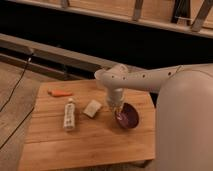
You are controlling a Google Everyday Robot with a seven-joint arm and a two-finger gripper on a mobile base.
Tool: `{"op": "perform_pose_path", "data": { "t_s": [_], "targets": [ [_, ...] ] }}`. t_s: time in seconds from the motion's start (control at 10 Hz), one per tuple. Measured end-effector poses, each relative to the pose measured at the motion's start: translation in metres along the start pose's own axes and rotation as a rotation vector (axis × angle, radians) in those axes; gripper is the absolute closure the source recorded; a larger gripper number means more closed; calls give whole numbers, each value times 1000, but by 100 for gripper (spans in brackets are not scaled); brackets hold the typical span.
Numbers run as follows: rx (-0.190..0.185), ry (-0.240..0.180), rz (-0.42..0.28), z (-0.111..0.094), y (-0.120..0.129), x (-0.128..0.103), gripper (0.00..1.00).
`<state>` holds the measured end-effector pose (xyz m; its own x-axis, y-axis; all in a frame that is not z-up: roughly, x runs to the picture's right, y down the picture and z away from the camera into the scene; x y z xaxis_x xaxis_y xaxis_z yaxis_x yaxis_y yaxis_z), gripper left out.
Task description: Drag the ceramic bowl in a circle
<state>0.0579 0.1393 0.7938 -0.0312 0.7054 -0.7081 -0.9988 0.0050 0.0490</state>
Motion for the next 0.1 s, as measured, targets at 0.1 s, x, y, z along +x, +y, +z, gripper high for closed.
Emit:
{"op": "perform_pose_path", "data": {
  "t_s": [0.1],
  "targets": [
    [0,0,0,0,0,0,94]
  ]
}}
